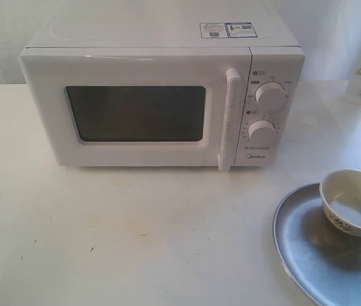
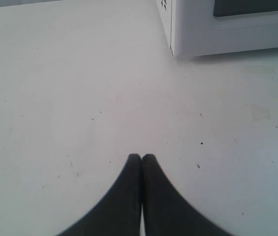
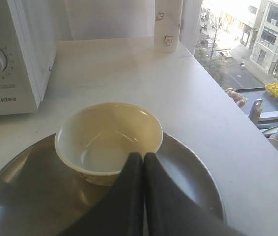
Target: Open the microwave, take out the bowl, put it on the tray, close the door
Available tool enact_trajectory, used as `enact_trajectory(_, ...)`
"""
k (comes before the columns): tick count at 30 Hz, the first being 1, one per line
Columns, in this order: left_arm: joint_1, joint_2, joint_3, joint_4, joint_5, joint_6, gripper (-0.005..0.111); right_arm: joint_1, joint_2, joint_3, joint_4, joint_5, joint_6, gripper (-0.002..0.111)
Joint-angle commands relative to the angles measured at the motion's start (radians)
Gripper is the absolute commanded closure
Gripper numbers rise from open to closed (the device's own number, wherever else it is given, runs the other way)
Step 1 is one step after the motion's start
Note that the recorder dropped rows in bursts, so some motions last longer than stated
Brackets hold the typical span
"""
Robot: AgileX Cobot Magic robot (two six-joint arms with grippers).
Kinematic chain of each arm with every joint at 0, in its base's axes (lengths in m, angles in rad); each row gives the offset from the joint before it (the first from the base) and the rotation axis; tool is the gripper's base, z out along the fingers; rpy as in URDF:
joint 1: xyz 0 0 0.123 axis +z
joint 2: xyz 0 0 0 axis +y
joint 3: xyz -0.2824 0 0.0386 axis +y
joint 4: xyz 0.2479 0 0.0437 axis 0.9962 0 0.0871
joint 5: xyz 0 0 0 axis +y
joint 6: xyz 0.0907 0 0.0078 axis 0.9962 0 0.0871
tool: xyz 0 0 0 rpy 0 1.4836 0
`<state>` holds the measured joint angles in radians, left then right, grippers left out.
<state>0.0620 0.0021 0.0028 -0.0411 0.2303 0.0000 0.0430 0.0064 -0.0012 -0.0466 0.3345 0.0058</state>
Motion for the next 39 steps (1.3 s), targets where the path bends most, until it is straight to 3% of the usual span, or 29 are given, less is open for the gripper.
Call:
enact_trajectory(1, -0.005, -0.002, -0.003, -0.012, 0.002, 0.000, 0.107, -0.004, -0.006, 0.001, -0.005, 0.002, -0.006, 0.108)
enact_trajectory(39, -0.005, -0.002, -0.003, -0.012, 0.002, 0.000, 0.107, -0.004, -0.006, 0.001, -0.005, 0.002, 0.017, 0.108)
